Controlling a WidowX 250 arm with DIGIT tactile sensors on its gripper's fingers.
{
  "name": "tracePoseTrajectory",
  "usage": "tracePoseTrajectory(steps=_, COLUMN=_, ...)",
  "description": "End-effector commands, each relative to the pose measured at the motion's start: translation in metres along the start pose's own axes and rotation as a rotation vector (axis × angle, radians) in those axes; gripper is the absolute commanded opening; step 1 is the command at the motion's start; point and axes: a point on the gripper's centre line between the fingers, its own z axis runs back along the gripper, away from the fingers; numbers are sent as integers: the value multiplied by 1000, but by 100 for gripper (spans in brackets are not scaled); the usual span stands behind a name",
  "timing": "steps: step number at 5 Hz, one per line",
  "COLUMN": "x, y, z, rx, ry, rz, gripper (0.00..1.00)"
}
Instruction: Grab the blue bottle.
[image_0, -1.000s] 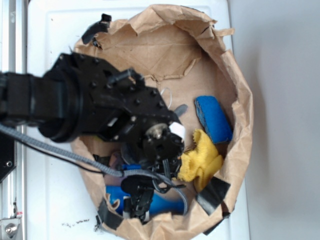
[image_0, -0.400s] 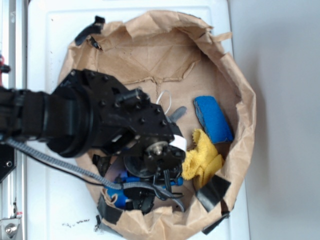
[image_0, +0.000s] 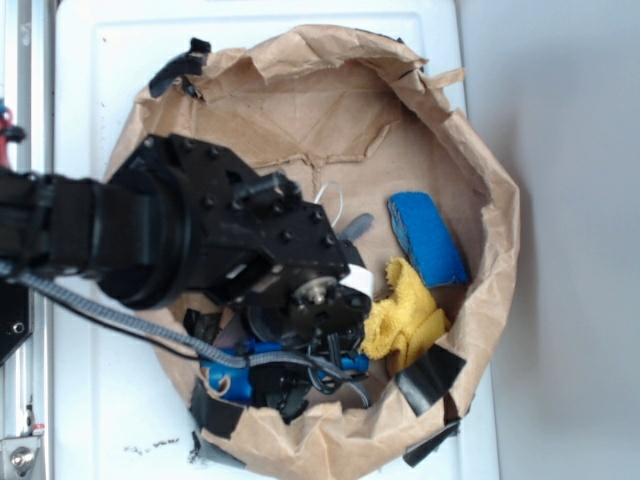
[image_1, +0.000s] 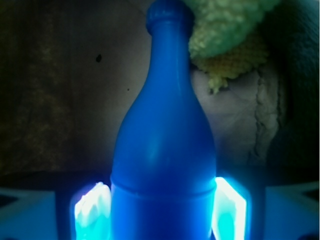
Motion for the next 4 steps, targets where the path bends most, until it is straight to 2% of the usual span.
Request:
tracePoseTrajectory(steps=1, x=4, y=-1, z=5, rx=-1, ry=-27, rz=-13, gripper=0)
tracePoseTrajectory(steps=2, x=9, y=8, z=21, rx=10, ry=-38, rz=1, gripper=0)
tracePoseTrajectory(steps=3, x=17, y=25, z=53, rx=-10, ry=-71, rz=29, gripper=0)
tracePoseTrajectory(steps=4, x=15, y=33, z=93, rx=-51, ry=-119, rz=41, gripper=0)
